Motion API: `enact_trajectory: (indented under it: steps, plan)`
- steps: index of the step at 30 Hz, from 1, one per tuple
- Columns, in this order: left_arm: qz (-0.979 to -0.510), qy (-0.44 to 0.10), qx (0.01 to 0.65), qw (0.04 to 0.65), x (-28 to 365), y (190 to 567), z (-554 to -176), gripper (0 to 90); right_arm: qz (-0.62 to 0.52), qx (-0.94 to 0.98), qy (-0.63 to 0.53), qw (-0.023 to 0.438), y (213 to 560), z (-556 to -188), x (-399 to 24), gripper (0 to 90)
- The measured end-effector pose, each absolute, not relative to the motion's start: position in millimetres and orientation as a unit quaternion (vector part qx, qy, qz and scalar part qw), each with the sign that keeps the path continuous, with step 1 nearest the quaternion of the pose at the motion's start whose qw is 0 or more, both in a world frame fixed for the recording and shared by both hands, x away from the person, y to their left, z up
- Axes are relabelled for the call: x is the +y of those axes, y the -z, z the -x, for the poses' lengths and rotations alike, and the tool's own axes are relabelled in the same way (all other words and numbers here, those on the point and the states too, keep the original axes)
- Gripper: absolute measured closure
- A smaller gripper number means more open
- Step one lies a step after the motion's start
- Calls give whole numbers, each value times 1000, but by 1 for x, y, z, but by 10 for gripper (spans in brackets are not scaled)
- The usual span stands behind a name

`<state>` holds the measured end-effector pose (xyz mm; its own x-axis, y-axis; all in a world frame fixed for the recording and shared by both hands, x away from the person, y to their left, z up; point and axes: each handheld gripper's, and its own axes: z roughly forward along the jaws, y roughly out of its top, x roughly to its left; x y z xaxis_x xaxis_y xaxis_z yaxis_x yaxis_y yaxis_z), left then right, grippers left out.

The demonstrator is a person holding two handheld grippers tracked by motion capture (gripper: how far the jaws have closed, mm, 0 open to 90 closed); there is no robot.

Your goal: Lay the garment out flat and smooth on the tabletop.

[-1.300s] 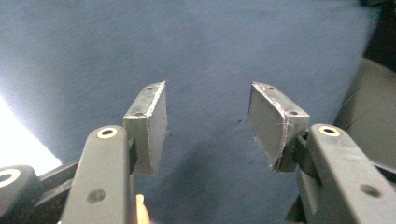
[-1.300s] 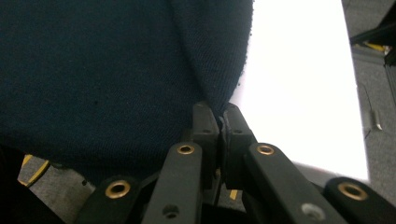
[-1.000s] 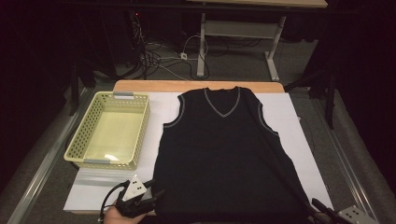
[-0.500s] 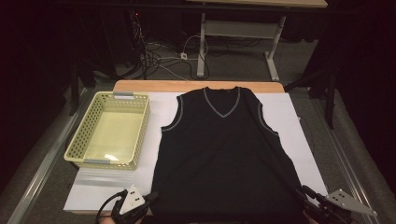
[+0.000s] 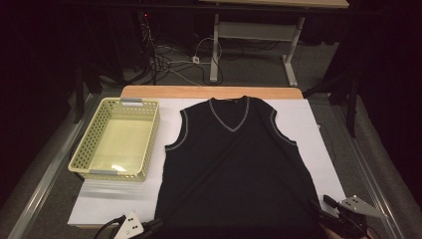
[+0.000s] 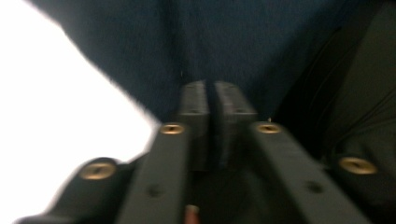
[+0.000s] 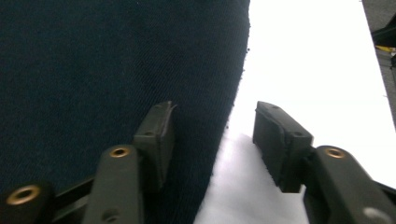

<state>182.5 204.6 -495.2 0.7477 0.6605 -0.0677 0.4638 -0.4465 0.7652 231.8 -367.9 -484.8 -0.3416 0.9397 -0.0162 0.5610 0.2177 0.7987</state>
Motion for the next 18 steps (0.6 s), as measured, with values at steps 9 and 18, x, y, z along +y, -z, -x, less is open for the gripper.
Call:
enact_trajectory:
  steps: [9, 18]
  plan:
    - [-824, -118, 334, 441, 195, 493, -208, 492, -490, 742, -362, 281, 479, -211, -370, 883]
    - [-831, -124, 334, 427, 183, 493, -233, 429, -512, 721, -362, 294, 479, -166, -400, 885]
